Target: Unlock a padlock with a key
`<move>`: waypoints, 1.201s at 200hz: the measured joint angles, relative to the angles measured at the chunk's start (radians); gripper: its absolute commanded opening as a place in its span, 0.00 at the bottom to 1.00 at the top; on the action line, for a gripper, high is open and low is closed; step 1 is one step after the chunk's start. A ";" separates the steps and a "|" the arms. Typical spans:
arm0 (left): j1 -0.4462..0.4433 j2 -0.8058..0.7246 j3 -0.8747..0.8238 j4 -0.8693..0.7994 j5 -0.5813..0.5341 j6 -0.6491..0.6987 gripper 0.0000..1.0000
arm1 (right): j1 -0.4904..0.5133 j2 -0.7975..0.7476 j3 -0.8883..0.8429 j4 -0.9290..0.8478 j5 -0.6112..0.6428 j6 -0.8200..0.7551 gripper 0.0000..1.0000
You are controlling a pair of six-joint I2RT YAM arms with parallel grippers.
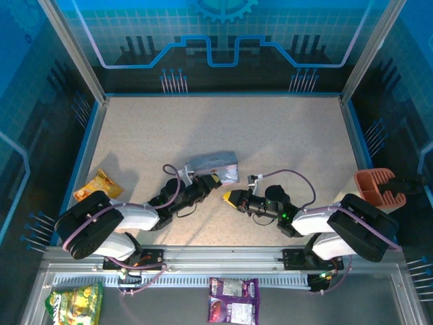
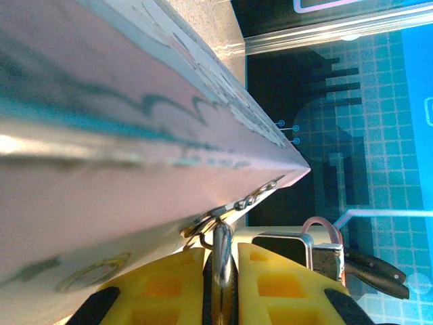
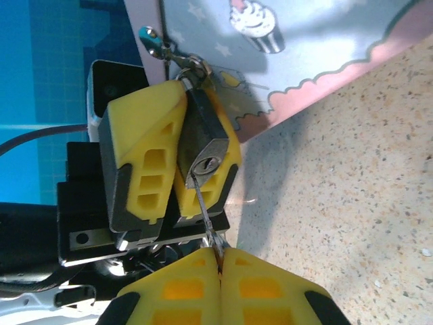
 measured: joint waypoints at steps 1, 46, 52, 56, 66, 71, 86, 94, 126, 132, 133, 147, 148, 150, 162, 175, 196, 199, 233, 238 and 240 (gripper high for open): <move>0.000 0.000 0.000 0.000 0.000 0.000 0.02 | 0.000 0.000 0.000 0.000 0.000 0.000 0.00; -0.006 0.000 0.001 0.002 -0.005 -0.023 0.01 | 0.001 0.000 0.000 -0.006 0.008 -0.003 0.00; -0.008 0.001 0.002 0.002 -0.008 -0.024 0.02 | 0.001 0.000 -0.001 -0.006 0.009 -0.003 0.00; -0.010 0.002 0.003 0.002 -0.010 -0.025 0.01 | 0.001 0.000 -0.003 -0.006 0.010 -0.002 0.00; -0.014 0.003 0.005 0.001 -0.012 -0.026 0.02 | 0.001 0.000 -0.007 -0.006 0.015 -0.002 0.00; -0.015 0.003 0.005 0.001 -0.011 -0.026 0.01 | 0.001 0.000 -0.010 -0.006 0.017 -0.002 0.00; -0.019 0.003 0.005 0.001 -0.011 -0.026 0.01 | 0.000 0.000 -0.017 -0.006 0.024 -0.003 0.00; -0.021 0.003 0.006 0.001 -0.011 -0.027 0.01 | 0.000 0.000 -0.018 -0.007 0.024 -0.002 0.00; -0.022 0.003 0.006 0.002 -0.011 -0.039 0.01 | 0.000 -0.013 -0.018 -0.010 0.025 -0.002 0.00; -0.022 0.003 0.006 0.002 -0.011 -0.043 0.01 | -0.001 -0.019 -0.018 -0.014 0.027 -0.002 0.00; -0.022 0.003 0.006 0.003 -0.011 -0.044 0.01 | -0.001 -0.021 -0.018 -0.016 0.027 -0.003 0.00; -0.023 0.003 0.006 0.007 -0.011 -0.048 0.01 | -0.001 -0.039 -0.018 -0.034 0.031 -0.003 0.00; -0.023 0.003 0.006 0.007 -0.011 -0.048 0.02 | -0.001 -0.040 -0.018 -0.036 0.031 -0.003 0.00; -0.022 0.003 0.006 0.008 -0.011 -0.049 0.01 | -0.001 -0.043 -0.018 -0.038 0.031 -0.003 0.00; -0.023 0.003 0.006 0.008 -0.011 -0.048 0.01 | -0.001 -0.066 -0.020 -0.055 0.034 -0.008 0.00; -0.023 0.003 0.009 0.004 -0.011 -0.048 0.01 | 0.000 -0.096 -0.024 -0.067 0.043 -0.015 0.00; -0.023 0.003 0.018 -0.003 -0.011 -0.048 0.01 | 0.000 -0.138 -0.029 -0.101 0.057 -0.029 0.00; -0.023 0.003 0.019 -0.003 -0.011 -0.048 0.01 | 0.000 -0.142 -0.029 -0.105 0.058 -0.033 0.00; -0.023 0.003 0.021 -0.004 -0.011 -0.048 0.02 | 0.000 -0.154 -0.029 -0.146 0.058 -0.051 0.00; -0.023 0.003 0.021 -0.004 -0.011 -0.048 0.01 | 0.000 -0.154 -0.029 -0.149 0.058 -0.052 0.00; -0.023 0.003 0.021 -0.004 -0.011 -0.048 0.01 | 0.000 -0.154 -0.029 -0.149 0.058 -0.053 0.00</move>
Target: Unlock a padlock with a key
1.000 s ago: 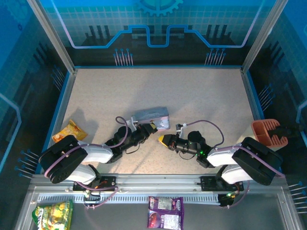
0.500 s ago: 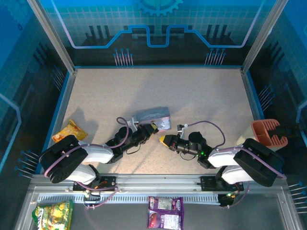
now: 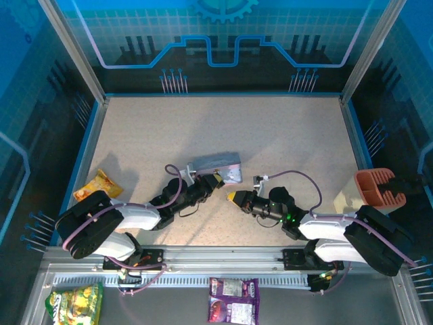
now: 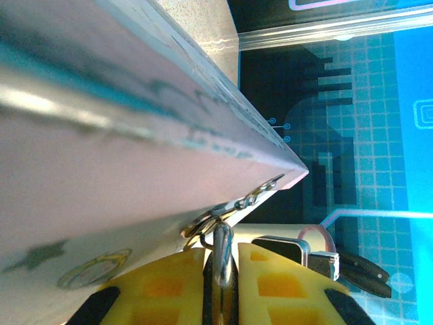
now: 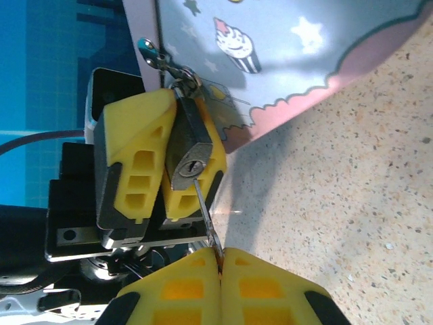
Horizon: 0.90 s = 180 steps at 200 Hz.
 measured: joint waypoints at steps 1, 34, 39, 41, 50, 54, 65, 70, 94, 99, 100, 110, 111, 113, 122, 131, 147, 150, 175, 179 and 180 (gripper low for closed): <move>0.000 0.000 0.000 0.000 0.000 0.000 0.01 | 0.000 0.000 0.000 0.000 0.000 0.000 0.00; 0.000 0.000 0.000 0.000 0.000 0.000 0.02 | 0.000 0.011 0.000 0.012 0.000 -0.003 0.00; 0.000 0.000 0.000 0.000 0.000 0.000 0.01 | 0.000 0.014 0.000 0.013 0.000 -0.003 0.00; 0.000 0.000 0.000 0.000 0.000 0.000 0.02 | 0.000 0.015 0.000 0.014 0.000 -0.003 0.00; 0.000 0.000 0.000 -0.001 0.000 0.000 0.01 | 0.000 0.019 0.000 0.017 0.000 -0.003 0.00; 0.000 0.000 0.000 -0.001 0.000 0.000 0.01 | 0.000 0.020 0.000 0.018 0.000 -0.003 0.00; 0.000 0.000 0.000 -0.001 0.000 0.000 0.02 | 0.000 0.020 0.000 0.019 0.000 -0.003 0.00; 0.000 0.000 0.000 -0.001 0.000 0.000 0.01 | 0.000 0.020 0.000 0.020 0.000 -0.003 0.00; 0.000 0.000 0.000 -0.001 0.001 0.000 0.01 | 0.000 0.024 0.000 0.024 0.000 -0.003 0.00; 0.000 0.000 0.000 -0.001 0.001 0.000 0.01 | 0.000 0.024 0.000 0.024 0.000 -0.003 0.00; 0.000 0.000 0.000 -0.001 0.001 0.000 0.01 | 0.000 0.024 0.000 0.024 0.000 -0.003 0.00; 0.000 0.000 0.000 -0.002 0.001 0.000 0.01 | -0.001 0.026 0.000 0.025 0.000 -0.003 0.00; 0.000 0.000 0.000 -0.002 0.001 0.000 0.01 | -0.001 0.026 0.000 0.025 0.000 -0.003 0.00; 0.000 0.000 0.000 -0.002 0.001 0.000 0.01 | -0.001 0.026 0.000 0.025 0.000 -0.003 0.00; 0.000 0.000 0.000 -0.002 0.001 0.000 0.01 | -0.001 0.026 0.000 0.026 0.000 -0.003 0.00; 0.000 0.000 0.000 -0.002 0.001 0.000 0.01 | -0.002 0.026 0.000 0.027 0.000 -0.003 0.00; -0.001 0.000 0.000 -0.002 0.002 0.000 0.02 | -0.002 0.028 0.000 0.031 0.000 -0.003 0.00; -0.002 0.000 0.000 -0.002 0.002 0.000 0.01 | -0.002 0.029 0.000 0.032 0.000 -0.003 0.00; -0.002 0.000 0.000 -0.002 0.002 0.000 0.01 | -0.002 0.039 0.000 0.042 0.000 -0.003 0.00; -0.002 0.000 0.000 -0.002 0.002 0.000 0.01 | -0.002 0.039 0.000 0.043 0.000 -0.003 0.00; -0.002 0.000 0.000 -0.002 0.002 0.000 0.01 | -0.002 0.040 0.000 0.043 0.000 -0.003 0.00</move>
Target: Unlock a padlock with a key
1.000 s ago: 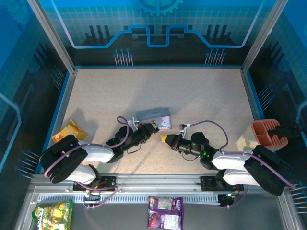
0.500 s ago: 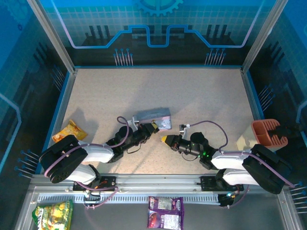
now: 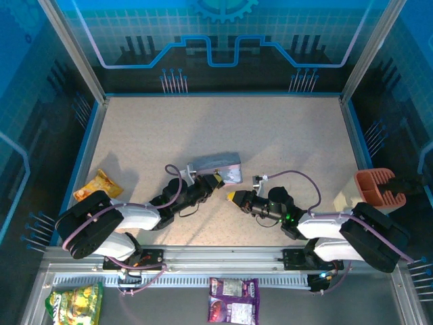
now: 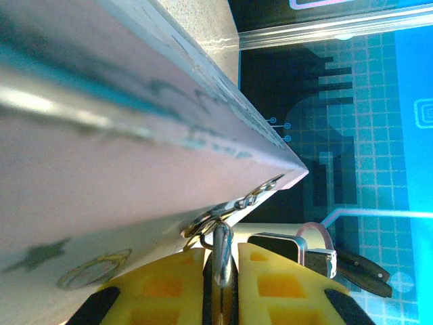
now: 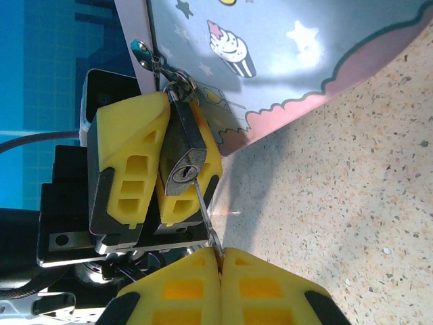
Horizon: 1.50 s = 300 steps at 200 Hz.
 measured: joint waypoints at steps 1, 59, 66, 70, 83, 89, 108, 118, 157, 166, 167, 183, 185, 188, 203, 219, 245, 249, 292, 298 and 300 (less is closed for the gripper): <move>0.000 0.000 0.000 0.000 0.000 0.000 0.02 | 0.000 0.000 0.000 0.001 0.000 0.000 0.00; 0.000 0.000 0.000 0.000 0.000 0.000 0.01 | 0.000 0.008 0.000 0.024 -0.001 0.000 0.00; 0.000 0.000 0.000 0.000 0.000 0.000 0.02 | 0.000 0.008 0.000 0.024 -0.001 0.000 0.00; 0.000 0.000 0.000 0.000 0.000 0.000 0.02 | -0.001 0.008 0.000 0.024 -0.001 0.000 0.00; 0.000 0.000 0.000 0.000 0.000 0.000 0.01 | -0.005 0.008 0.000 0.024 -0.004 0.000 0.00; 0.000 0.000 0.000 0.000 0.000 0.000 0.01 | -0.007 0.008 0.000 0.024 -0.004 0.000 0.00; -0.001 0.000 0.000 -0.001 0.001 0.000 0.01 | -0.009 0.008 0.000 0.024 -0.005 0.000 0.00; -0.001 0.000 0.000 -0.001 0.002 0.000 0.01 | -0.009 0.008 0.001 0.025 -0.006 0.000 0.00; -0.006 0.000 0.000 -0.001 0.002 0.000 0.01 | -0.009 0.030 0.007 0.035 -0.010 0.000 0.00; -0.006 0.000 0.000 -0.001 0.002 0.000 0.01 | -0.010 0.037 0.007 0.040 -0.011 0.001 0.00; -0.006 0.000 0.000 -0.001 0.002 0.000 0.01 | -0.010 0.037 0.007 0.040 -0.012 0.001 0.00; -0.006 0.000 0.001 -0.001 0.000 0.000 0.01 | -0.013 0.047 0.007 0.051 -0.017 0.001 0.00; -0.006 0.000 0.001 -0.001 0.000 0.000 0.01 | -0.013 0.049 0.007 0.054 -0.018 0.001 0.00; -0.006 0.000 0.002 -0.002 -0.001 -0.001 0.01 | -0.013 0.051 0.007 0.056 -0.018 0.002 0.00; -0.006 0.000 0.004 -0.002 -0.003 -0.001 0.01 | -0.013 0.056 0.007 0.068 -0.019 0.005 0.00; -0.006 0.000 0.006 -0.006 -0.005 -0.003 0.01 | -0.013 0.059 0.007 0.074 -0.019 0.005 0.00; -0.007 0.000 0.007 -0.012 -0.006 -0.004 0.01 | -0.019 0.068 0.007 0.080 -0.029 0.012 0.00; -0.007 0.000 0.007 -0.013 -0.006 -0.004 0.01 | -0.021 0.070 0.007 0.082 -0.031 0.012 0.00; -0.008 0.000 0.007 -0.016 -0.013 -0.003 0.02 | -0.027 0.093 0.007 0.103 -0.038 0.034 0.00; -0.008 0.000 0.007 -0.016 -0.014 -0.003 0.02 | -0.027 0.100 0.006 0.113 -0.039 0.039 0.00; -0.008 0.000 0.007 -0.016 -0.014 -0.003 0.02 | -0.027 0.103 0.006 0.115 -0.039 0.040 0.00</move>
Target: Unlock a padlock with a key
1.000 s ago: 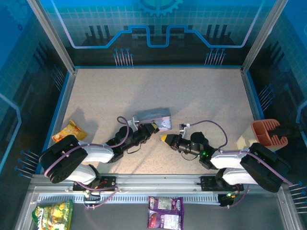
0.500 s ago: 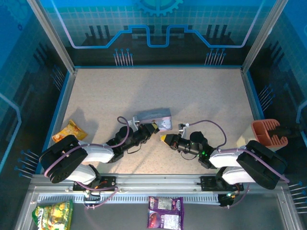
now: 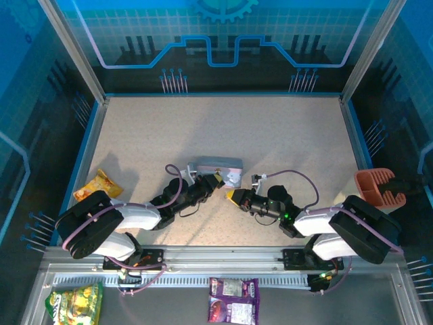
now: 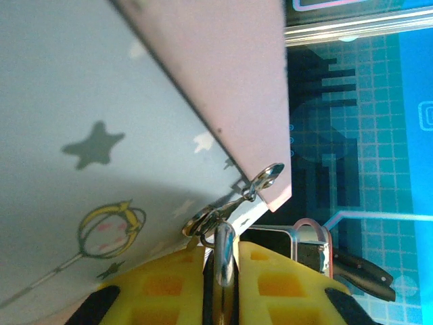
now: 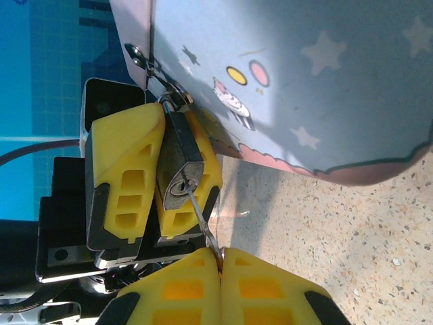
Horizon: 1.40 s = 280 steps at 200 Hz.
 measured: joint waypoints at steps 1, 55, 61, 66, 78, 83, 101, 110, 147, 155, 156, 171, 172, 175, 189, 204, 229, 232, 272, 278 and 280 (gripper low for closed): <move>0.000 0.000 0.000 0.000 0.000 0.000 0.02 | 0.000 0.003 0.000 0.003 -0.001 0.003 0.00; 0.000 0.000 0.000 -0.002 -0.012 0.000 0.01 | -0.019 0.113 -0.011 0.154 -0.030 0.068 0.00; 0.000 0.000 0.000 -0.003 -0.014 0.000 0.01 | -0.020 0.126 -0.011 0.172 -0.033 0.074 0.00; 0.000 0.000 0.000 -0.003 -0.016 0.000 0.02 | -0.021 0.135 -0.013 0.187 -0.034 0.078 0.00; 0.000 0.000 0.000 -0.003 -0.018 0.000 0.02 | -0.023 0.158 -0.014 0.220 -0.041 0.090 0.00; 0.000 -0.001 0.000 -0.004 -0.019 0.000 0.01 | -0.023 0.164 -0.014 0.229 -0.042 0.093 0.00; 0.000 -0.002 0.000 -0.004 -0.025 0.000 0.02 | -0.026 0.181 -0.014 0.257 -0.048 0.104 0.00; 0.000 -0.002 0.000 -0.004 -0.025 0.000 0.01 | -0.026 0.183 -0.015 0.262 -0.048 0.107 0.00; 0.000 -0.002 0.006 -0.012 -0.026 0.001 0.01 | -0.040 0.182 -0.015 0.266 -0.060 0.111 0.00; 0.000 -0.002 0.006 -0.014 -0.026 0.001 0.01 | -0.045 0.182 -0.015 0.264 -0.067 0.111 0.00; 0.000 -0.002 0.006 -0.014 -0.026 0.001 0.01 | -0.045 0.182 -0.015 0.264 -0.068 0.111 0.00; 0.000 -0.008 0.006 -0.026 -0.025 0.003 0.01 | -0.050 0.182 -0.015 0.262 -0.079 0.111 0.00; 0.000 -0.009 0.006 -0.027 -0.025 0.003 0.01 | -0.050 0.182 -0.015 0.262 -0.079 0.111 0.00; 0.000 -0.011 0.006 -0.031 -0.025 0.003 0.01 | -0.050 0.182 -0.015 0.262 -0.081 0.111 0.00; 0.000 -0.025 0.006 -0.051 -0.024 0.004 0.01 | -0.052 0.182 -0.015 0.263 -0.087 0.111 0.00; 0.000 -0.040 0.006 -0.071 -0.024 0.006 0.02 | -0.052 0.183 -0.014 0.264 -0.093 0.112 0.00; 0.000 -0.053 0.006 -0.092 -0.024 0.011 0.01 | -0.052 0.196 -0.010 0.275 -0.101 0.116 0.00; 0.000 -0.053 0.006 -0.093 -0.024 0.011 0.01 | -0.052 0.199 -0.010 0.276 -0.101 0.117 0.00; 0.000 -0.050 0.006 -0.092 -0.026 0.027 0.01 | -0.052 0.211 -0.006 0.282 -0.103 0.126 0.00; 0.000 -0.046 0.006 -0.089 -0.026 0.027 0.01 | -0.052 0.211 -0.006 0.282 -0.103 0.126 0.00; 0.000 -0.045 0.006 -0.087 -0.026 0.027 0.01 | -0.052 0.211 -0.006 0.282 -0.103 0.126 0.00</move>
